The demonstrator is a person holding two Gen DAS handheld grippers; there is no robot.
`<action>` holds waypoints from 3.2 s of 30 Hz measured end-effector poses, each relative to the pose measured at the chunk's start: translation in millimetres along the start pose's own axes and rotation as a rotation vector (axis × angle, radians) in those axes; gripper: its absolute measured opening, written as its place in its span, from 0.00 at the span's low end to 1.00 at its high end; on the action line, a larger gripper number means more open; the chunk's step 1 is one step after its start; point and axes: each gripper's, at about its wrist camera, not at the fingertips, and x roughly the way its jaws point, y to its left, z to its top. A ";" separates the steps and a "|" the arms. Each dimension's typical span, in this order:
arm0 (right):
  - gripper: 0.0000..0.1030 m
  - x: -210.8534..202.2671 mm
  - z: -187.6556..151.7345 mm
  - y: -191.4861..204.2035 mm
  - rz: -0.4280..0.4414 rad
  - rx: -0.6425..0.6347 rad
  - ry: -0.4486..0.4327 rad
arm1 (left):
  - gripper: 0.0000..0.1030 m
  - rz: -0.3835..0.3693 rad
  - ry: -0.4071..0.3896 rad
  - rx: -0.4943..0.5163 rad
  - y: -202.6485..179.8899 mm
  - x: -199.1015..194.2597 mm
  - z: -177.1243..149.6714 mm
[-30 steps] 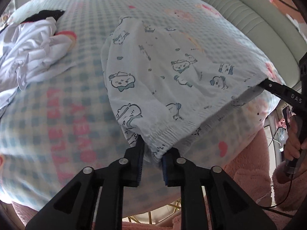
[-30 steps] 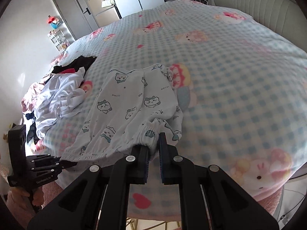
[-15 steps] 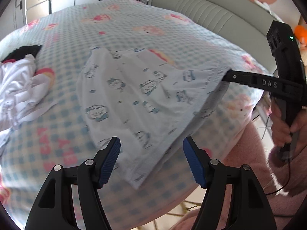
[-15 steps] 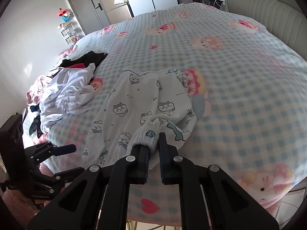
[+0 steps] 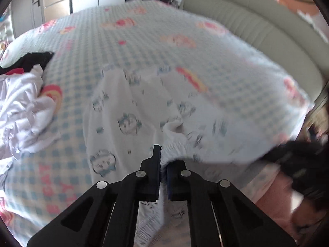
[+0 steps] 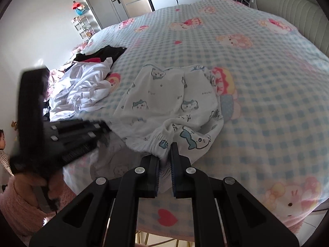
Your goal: Fold clothes
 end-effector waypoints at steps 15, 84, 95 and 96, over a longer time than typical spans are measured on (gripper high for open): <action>0.27 83.8 -16.5 51.1 -0.011 -0.051 0.114 | 0.05 0.001 -0.247 -0.149 43.9 -118.8 29.4; 0.30 46.9 -24.6 -6.3 0.005 0.146 0.160 | 0.15 -0.033 -0.033 -0.126 52.6 -29.6 -60.8; 0.30 59.5 5.7 1.1 0.065 0.023 0.066 | 0.52 0.089 0.066 0.196 21.3 -4.4 -90.1; 0.30 59.8 9.3 2.5 0.048 0.010 0.056 | 0.54 0.100 0.075 0.219 18.7 -3.1 -89.8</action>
